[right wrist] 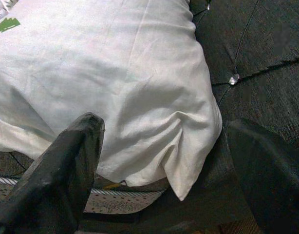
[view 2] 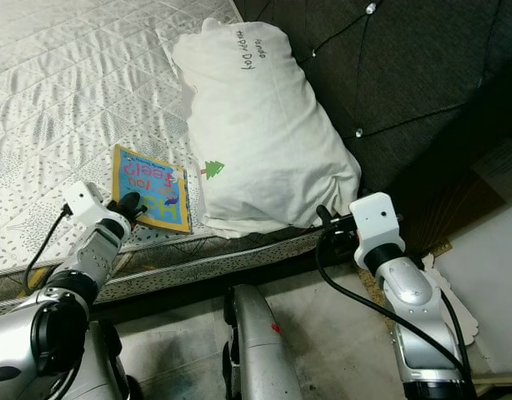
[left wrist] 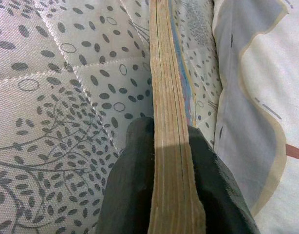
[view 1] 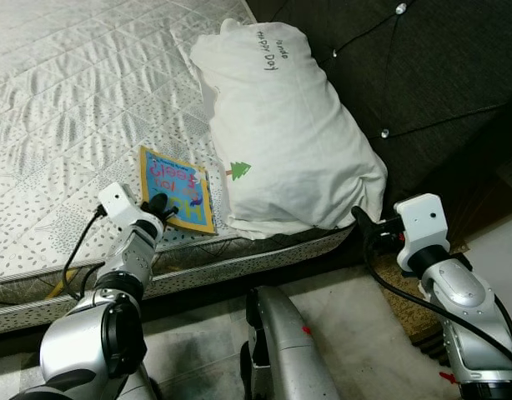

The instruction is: Clean up the room

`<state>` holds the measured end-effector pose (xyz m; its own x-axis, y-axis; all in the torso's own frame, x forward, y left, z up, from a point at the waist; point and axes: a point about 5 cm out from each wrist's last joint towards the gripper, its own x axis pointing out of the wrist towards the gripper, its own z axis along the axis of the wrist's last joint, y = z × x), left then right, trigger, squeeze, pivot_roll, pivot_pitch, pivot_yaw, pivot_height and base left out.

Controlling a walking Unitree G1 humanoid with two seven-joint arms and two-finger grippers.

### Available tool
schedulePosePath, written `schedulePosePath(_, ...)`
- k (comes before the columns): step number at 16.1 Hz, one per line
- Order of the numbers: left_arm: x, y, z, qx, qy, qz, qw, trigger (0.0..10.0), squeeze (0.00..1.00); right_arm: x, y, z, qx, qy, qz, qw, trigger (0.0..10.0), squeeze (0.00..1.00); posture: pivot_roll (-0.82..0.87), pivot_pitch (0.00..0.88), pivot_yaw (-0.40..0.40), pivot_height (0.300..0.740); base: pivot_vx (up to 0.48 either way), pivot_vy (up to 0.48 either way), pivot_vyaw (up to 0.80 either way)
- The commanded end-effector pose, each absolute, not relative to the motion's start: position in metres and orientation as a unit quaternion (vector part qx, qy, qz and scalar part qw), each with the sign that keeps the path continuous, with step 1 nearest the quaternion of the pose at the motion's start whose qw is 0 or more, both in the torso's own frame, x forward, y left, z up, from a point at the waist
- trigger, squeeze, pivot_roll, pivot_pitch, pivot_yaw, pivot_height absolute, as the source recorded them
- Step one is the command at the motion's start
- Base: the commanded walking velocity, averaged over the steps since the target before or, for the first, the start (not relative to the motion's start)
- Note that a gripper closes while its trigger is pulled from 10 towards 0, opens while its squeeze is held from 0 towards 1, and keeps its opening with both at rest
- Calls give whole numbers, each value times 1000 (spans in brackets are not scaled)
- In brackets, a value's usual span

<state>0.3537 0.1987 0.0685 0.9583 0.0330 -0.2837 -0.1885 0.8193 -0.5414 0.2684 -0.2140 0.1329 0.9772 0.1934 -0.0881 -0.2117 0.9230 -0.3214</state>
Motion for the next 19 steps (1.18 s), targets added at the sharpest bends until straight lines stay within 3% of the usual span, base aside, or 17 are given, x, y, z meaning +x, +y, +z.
schedulePosePath(1, 346, 204, 56, -285, 158, 86, 942, 0, 0, 268, -217, 133, -170, 28, 96, 980, 10000, 0, -294, 116, -154, 577, 0, 0, 0)
schedulePosePath(2, 346, 204, 56, -283, 160, 85, 942, 0, 0, 268, -217, 132, -169, 28, 97, 980, 10000, 0, -293, 116, -152, 577, 0, 0, 0)
schedulePosePath(3, 345, 205, 56, -278, 164, 87, 943, 2314, 0, 268, -217, 132, -169, 28, 97, 980, 10000, 0, -293, 116, -152, 577, 0, 0, 0)
schedulePosePath(4, 345, 205, 55, -279, 164, 89, 942, 10000, 1000, 268, -217, 132, -169, 28, 97, 980, 10000, 0, -291, 115, -152, 577, 0, 0, 0)
schedulePosePath(13, 341, 214, 51, -281, 172, 119, 937, 10000, 1000, 271, -213, 131, -167, 27, 104, 980, 10000, 0, -281, 103, -152, 577, 0, 0, 0)
schedulePosePath(19, 334, 227, 44, -233, 213, 156, 936, 10000, 1000, 273, -208, 129, -162, 25, 109, 980, 10000, 0, -266, 93, -138, 577, 0, 0, 0)
